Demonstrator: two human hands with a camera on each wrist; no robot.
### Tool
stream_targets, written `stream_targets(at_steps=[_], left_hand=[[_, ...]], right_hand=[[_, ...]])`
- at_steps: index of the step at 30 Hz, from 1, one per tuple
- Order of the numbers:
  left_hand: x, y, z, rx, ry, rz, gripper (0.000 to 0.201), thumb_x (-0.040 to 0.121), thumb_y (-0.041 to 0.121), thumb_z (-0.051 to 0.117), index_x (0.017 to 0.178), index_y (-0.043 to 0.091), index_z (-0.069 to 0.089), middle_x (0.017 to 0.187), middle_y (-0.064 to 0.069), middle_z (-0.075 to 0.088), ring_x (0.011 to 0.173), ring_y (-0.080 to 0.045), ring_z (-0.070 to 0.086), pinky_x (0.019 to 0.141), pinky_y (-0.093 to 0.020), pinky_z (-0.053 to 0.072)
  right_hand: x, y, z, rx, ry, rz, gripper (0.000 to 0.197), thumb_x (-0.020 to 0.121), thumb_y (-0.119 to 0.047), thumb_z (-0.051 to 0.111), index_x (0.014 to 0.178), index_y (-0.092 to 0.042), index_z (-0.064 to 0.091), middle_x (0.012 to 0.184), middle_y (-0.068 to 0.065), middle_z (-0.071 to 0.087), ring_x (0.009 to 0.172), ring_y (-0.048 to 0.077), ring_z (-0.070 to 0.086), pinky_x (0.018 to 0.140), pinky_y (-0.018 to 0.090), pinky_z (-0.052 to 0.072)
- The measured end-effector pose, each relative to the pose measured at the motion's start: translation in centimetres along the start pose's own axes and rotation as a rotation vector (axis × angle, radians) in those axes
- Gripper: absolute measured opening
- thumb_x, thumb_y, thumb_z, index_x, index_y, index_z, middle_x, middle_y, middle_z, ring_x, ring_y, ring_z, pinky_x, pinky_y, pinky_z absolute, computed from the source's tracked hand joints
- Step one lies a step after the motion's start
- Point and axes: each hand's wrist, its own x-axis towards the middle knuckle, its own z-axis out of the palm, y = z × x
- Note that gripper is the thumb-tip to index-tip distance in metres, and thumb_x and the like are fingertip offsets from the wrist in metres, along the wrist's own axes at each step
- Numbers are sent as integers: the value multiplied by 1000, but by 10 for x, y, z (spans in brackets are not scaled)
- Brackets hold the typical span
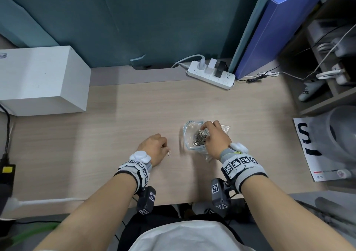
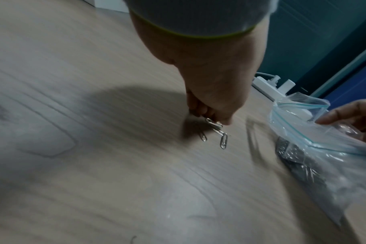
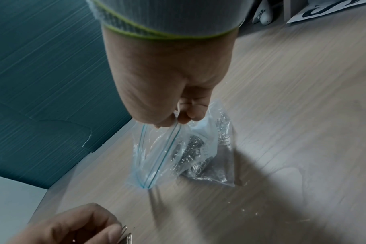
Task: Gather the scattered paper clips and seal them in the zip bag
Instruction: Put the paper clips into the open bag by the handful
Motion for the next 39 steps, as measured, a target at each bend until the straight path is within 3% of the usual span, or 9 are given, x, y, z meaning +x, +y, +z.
stream_targets(at_steps=[3,9,14,19,23,29,32,35,39], left_hand=[[-6,6,3,38,-51,11,39,77,52,76,101,26,61,102,9,57,94,-16,53,74,-35,51],[-6,10,2,106,-32,46,6,97,28,63,98,23,65,102,4,61,94,-23,60,69,-32,45],[-8,5,8,81,-7,44,6,96,12,61,94,18,59,97,1,55,89,-22,54,64,-32,39],[-9,-10,9,-38,-18,72,6,97,20,61,100,21,55,96,5,51,88,-23,53,73,-38,50],[-11,-22,-3,-93,-93,138,37,82,23,80,116,20,66,109,2,59,101,-19,55,88,-34,48],[-16,-20,-7,5,-89,173,26,85,19,78,110,19,70,105,-1,62,99,-27,60,79,-37,50],[-15,-13,-6,33,-65,191,13,89,21,72,102,20,69,101,0,63,96,-26,60,73,-35,49],[-11,-12,-7,19,-74,210,10,87,24,73,97,24,68,98,4,62,95,-22,59,73,-36,50],[-3,-13,-6,-46,-98,299,10,84,25,75,92,25,69,92,6,60,94,-22,59,74,-38,51]], right_hand=[[-1,-2,0,8,-3,0,45,90,2,43,114,-36,50,118,-10,41,74,34,63,63,43,53],[-2,-2,2,11,-10,-10,46,89,3,43,115,-35,50,119,-8,42,72,32,62,60,40,51],[-4,-1,2,4,-7,-19,48,87,3,42,117,-33,51,121,-7,43,73,31,61,60,38,49],[-4,-1,4,-7,-6,-24,49,87,4,43,117,-34,50,121,-7,43,74,31,62,59,36,47],[-4,1,4,18,-6,-38,46,90,2,43,119,-34,50,124,-6,42,74,30,62,62,41,53],[-20,-13,6,47,109,-162,44,89,-11,54,122,-39,47,116,-5,29,74,23,60,60,36,53],[-30,-27,12,76,122,-260,37,89,-13,52,117,-36,48,110,-10,37,73,23,58,66,37,50],[-43,-43,31,132,-31,-342,26,90,-10,51,107,-28,57,97,-9,53,81,20,56,76,43,51],[-58,-55,75,64,-87,-192,23,90,-13,53,108,-25,61,109,1,64,93,25,63,82,39,52]])
